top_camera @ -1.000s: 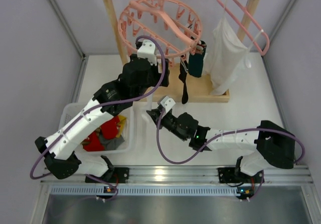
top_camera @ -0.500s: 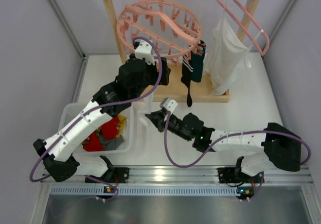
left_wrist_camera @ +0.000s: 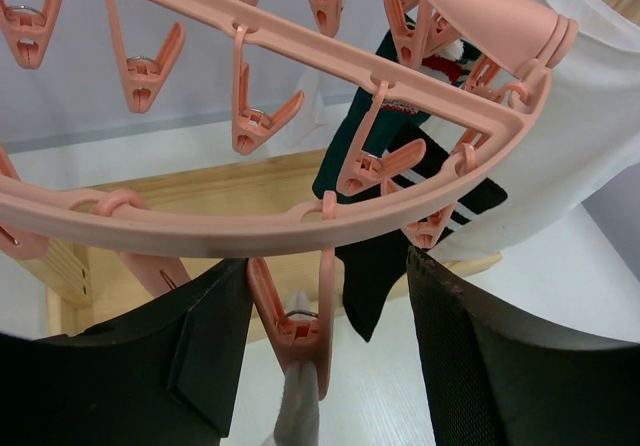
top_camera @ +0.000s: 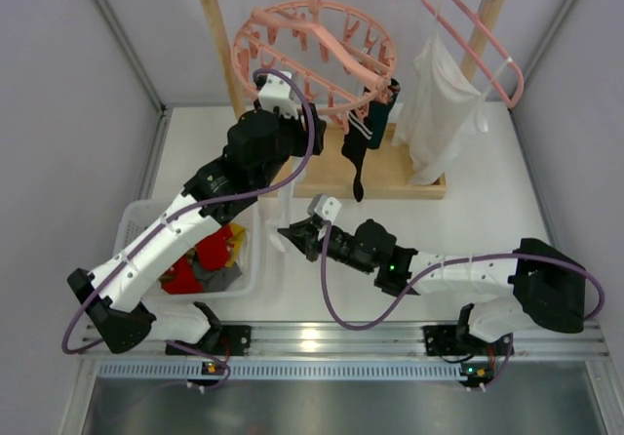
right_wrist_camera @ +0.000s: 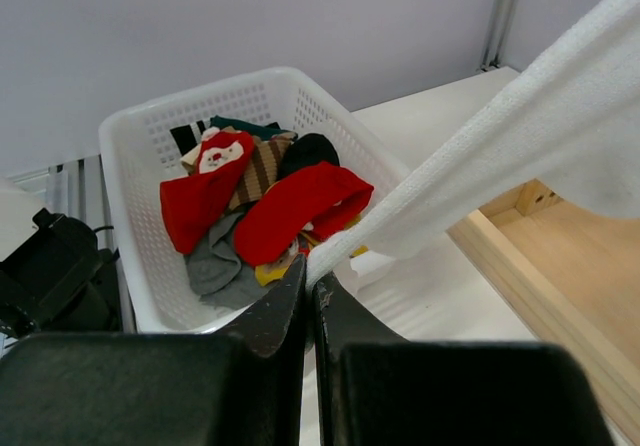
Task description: Remove the socks clipped to the hanger
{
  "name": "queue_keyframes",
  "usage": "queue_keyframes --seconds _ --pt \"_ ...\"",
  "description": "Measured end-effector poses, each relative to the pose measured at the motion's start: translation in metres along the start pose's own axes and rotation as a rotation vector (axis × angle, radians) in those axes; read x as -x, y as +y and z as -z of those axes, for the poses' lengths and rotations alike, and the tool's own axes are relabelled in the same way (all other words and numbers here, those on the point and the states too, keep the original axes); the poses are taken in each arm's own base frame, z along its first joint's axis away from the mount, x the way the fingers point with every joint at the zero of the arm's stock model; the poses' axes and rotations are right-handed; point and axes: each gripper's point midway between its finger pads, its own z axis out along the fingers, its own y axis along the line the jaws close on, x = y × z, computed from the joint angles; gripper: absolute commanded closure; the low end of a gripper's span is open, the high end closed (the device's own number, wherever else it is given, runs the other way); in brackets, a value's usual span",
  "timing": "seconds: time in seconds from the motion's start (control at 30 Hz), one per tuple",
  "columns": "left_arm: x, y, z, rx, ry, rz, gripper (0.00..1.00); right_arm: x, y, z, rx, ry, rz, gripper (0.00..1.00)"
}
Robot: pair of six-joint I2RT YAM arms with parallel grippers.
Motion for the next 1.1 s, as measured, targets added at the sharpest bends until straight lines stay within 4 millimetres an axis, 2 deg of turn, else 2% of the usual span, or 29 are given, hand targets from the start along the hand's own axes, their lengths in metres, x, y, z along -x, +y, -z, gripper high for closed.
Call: queue_keyframes --seconds 0.13,0.37,0.43,0.47,0.5,0.53,0.67,0.73,0.9,1.07,1.1 --pt "0.000 0.004 -0.005 0.003 -0.013 0.000 0.48 -0.001 0.001 0.001 0.007 0.002 0.000 1.00" --pt "-0.002 0.005 -0.012 0.006 -0.017 0.001 0.78 -0.001 0.001 0.003 0.009 -0.001 0.001 1.00" --pt "-0.001 0.005 -0.013 0.007 -0.023 0.003 0.85 -0.005 0.002 0.005 0.015 0.006 0.001 1.00" --pt "0.000 0.005 -0.013 0.006 -0.027 0.004 0.93 -0.012 0.002 0.008 0.016 0.020 0.001 1.00" --pt "0.001 0.005 -0.014 0.005 -0.031 0.005 0.92 -0.015 0.002 0.010 0.016 0.027 0.001 1.00" --pt "0.001 0.005 -0.014 0.005 -0.031 0.005 0.89 -0.019 0.002 0.012 0.016 0.032 0.001 1.00" --pt "0.000 0.005 -0.015 0.006 -0.031 0.005 0.63 -0.034 0.000 0.027 0.011 0.063 0.001 1.00" --pt "-0.001 0.005 -0.015 0.006 -0.028 0.006 0.50 -0.034 -0.001 0.032 0.006 0.063 0.001 1.00" --pt "-0.010 0.007 -0.011 -0.004 -0.013 0.010 0.31 -0.016 -0.005 0.044 -0.014 0.022 0.001 1.00" --pt "-0.009 0.008 0.010 -0.042 -0.022 0.031 0.12 0.002 -0.008 0.050 -0.031 -0.016 -0.001 1.00" --pt "-0.006 0.008 0.016 -0.050 -0.032 0.037 0.06 0.002 -0.009 0.050 -0.032 -0.016 -0.001 1.00"
